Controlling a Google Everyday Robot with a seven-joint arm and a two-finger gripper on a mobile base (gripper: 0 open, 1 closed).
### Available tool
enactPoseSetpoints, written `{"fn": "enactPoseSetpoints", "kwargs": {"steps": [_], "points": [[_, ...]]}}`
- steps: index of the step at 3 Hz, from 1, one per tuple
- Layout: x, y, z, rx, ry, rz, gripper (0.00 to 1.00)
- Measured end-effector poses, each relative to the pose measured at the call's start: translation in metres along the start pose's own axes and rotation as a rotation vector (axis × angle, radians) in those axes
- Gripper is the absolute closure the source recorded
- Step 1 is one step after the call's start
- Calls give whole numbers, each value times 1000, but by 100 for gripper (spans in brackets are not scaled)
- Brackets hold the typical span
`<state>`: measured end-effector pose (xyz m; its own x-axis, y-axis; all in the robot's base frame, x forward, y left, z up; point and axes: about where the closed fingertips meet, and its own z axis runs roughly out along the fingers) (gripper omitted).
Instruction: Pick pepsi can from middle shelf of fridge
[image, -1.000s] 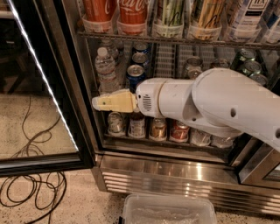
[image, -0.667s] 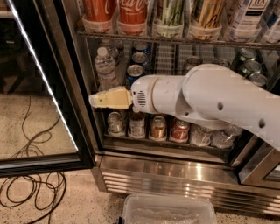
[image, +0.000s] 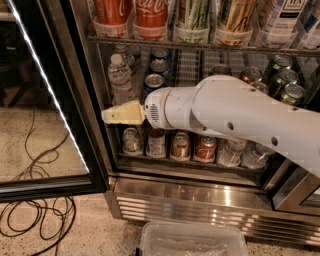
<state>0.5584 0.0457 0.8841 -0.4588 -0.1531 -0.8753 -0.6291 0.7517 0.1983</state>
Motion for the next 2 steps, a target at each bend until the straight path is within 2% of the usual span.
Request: {"fn": "enactPoseSetpoints", "kwargs": {"steps": [2], "points": [[7, -12, 3, 77, 50, -9, 0]]}}
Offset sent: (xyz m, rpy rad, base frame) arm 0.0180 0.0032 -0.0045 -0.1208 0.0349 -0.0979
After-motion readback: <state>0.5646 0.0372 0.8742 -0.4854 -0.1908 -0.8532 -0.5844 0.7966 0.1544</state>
